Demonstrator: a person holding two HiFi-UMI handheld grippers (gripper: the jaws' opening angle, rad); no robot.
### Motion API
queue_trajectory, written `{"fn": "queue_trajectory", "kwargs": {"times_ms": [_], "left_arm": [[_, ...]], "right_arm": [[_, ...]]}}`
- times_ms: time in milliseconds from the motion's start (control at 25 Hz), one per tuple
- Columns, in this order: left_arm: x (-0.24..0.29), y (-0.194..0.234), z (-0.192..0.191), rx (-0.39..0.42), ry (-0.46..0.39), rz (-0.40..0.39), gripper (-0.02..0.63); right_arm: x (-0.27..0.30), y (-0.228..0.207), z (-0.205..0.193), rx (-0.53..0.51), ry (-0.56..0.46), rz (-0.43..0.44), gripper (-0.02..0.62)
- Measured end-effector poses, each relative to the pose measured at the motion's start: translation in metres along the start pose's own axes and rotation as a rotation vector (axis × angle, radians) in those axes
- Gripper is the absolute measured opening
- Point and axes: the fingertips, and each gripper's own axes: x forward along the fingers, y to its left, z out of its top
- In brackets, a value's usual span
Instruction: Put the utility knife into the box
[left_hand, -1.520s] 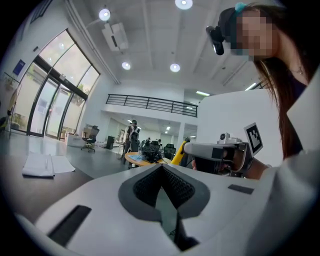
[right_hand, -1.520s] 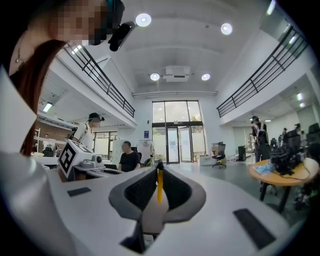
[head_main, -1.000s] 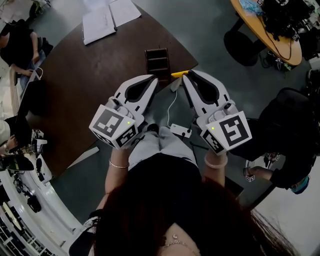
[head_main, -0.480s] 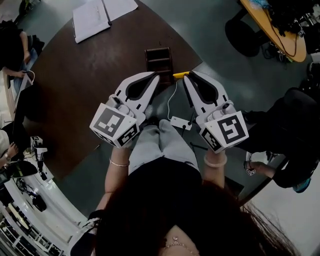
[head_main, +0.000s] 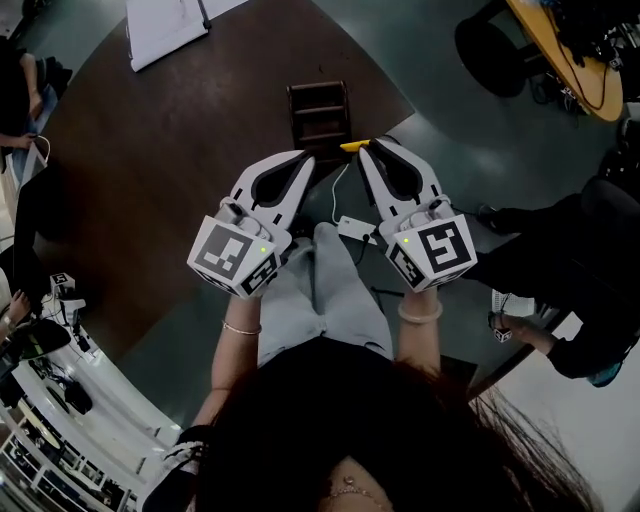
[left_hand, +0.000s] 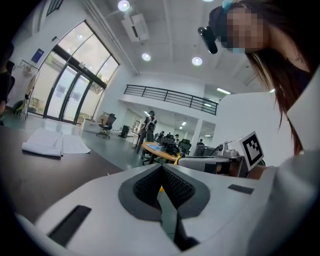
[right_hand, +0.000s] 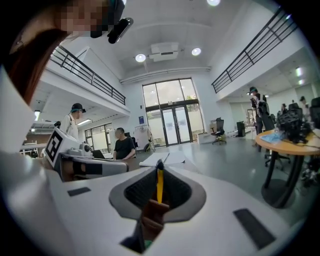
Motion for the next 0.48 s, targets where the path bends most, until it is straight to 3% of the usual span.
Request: {"fn": "queue_trajectory", "kwargs": {"times_ms": [320,480], "left_arm": [[0.015,0.015,-0.024,-0.005,-0.004,0.027,-0.003],[0.02,0.022,-0.032,-0.023,-0.001,0.029,-0.003]], "right_arm": [[0.019,-0.011,-0.049,0.032,0.049,0.004,0.051],[0.029,-0.009,-0.066,-0.001,0.072,0.005,0.051]]}}
